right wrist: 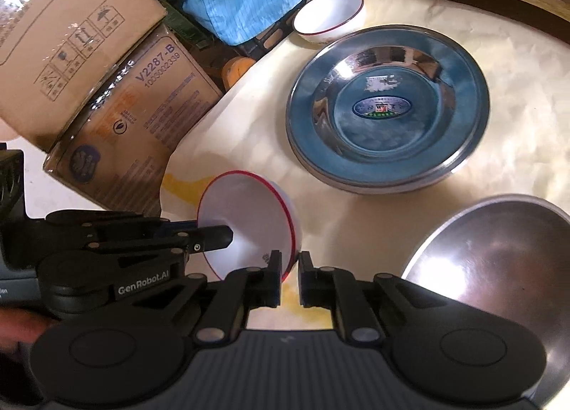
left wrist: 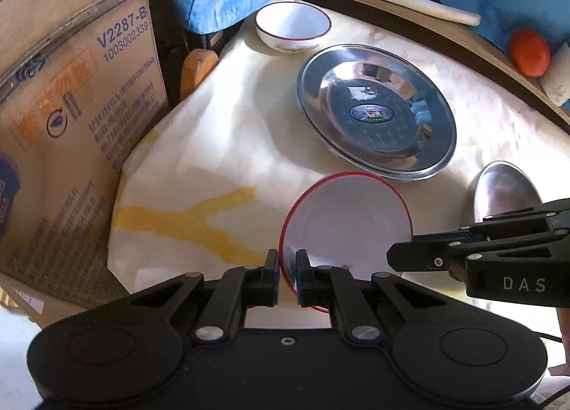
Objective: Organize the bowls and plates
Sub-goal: 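Lift the white bowl with the right gripper over the steel bowl, then lower the white bowl into the steel bowl and open the right gripper, then move the right gripper to the second white red-rimmed bowl by the blue cloth, then close the right gripper on the second white bowl's rim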
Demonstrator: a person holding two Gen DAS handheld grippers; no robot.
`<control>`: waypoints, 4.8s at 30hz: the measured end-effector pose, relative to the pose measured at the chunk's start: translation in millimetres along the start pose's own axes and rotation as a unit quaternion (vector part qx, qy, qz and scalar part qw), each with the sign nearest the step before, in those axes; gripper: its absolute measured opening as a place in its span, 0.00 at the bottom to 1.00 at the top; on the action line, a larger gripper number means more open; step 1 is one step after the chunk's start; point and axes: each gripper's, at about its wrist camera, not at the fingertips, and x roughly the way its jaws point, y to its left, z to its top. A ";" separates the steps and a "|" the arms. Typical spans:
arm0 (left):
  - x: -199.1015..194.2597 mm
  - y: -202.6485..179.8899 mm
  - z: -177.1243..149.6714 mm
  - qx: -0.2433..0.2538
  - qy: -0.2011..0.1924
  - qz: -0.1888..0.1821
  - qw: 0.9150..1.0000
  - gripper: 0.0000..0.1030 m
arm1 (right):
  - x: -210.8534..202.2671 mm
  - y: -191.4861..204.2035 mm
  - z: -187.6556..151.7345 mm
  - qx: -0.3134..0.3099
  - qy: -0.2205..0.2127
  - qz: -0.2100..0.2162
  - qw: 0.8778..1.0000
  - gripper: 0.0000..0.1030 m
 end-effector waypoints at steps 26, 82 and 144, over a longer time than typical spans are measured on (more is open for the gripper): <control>-28.2 -122.2 32.4 0.078 -0.048 -0.066 0.994 0.08 | -125.7 -65.2 -34.7 0.031 -0.105 -0.052 0.993 0.11; 5.8 -137.1 29.4 0.083 0.021 -0.109 0.990 0.25 | -125.4 -90.2 -47.8 0.088 -0.072 -0.091 0.989 0.46; 53.9 -21.8 147.2 -0.305 -0.193 0.126 0.924 0.70 | -23.2 -102.4 159.7 0.048 -0.145 -0.002 0.988 0.59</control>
